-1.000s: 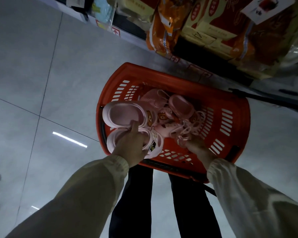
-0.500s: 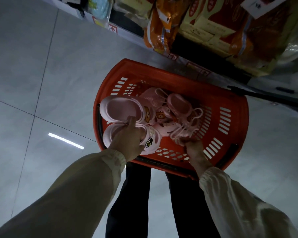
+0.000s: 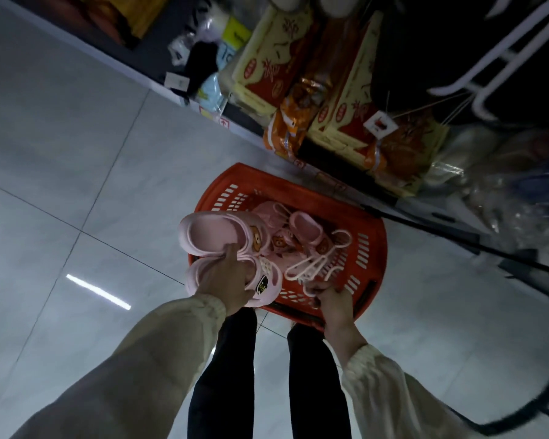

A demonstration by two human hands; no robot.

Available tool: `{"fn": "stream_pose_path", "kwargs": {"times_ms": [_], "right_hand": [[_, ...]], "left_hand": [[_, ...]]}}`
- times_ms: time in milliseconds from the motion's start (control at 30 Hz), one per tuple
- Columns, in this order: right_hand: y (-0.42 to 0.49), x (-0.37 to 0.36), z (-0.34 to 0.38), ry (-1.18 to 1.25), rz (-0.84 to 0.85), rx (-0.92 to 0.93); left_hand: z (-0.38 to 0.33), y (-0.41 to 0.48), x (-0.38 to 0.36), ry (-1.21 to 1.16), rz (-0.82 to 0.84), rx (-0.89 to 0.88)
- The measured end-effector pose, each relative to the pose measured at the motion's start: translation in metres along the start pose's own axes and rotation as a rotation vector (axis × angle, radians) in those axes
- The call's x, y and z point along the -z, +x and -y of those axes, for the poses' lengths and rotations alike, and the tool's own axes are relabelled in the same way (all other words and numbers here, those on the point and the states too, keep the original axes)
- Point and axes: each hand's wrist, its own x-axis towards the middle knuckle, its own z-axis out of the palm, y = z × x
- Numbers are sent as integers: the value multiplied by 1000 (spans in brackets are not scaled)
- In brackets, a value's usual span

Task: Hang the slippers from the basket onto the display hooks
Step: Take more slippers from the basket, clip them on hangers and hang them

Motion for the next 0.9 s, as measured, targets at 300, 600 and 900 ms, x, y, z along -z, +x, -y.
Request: {"fn": "stream_pose_path", "kwargs": {"times_ms": [300, 600, 900], "right_hand": [[-144, 39, 75, 68, 93, 342], [-306, 72, 179, 178, 354, 429], [-438, 102, 217, 49, 400, 612]], "left_hand": [[-37, -89, 72, -75, -165, -51], [-81, -199, 174, -166, -367, -164], [-134, -346, 232, -371, -710, -378]]}}
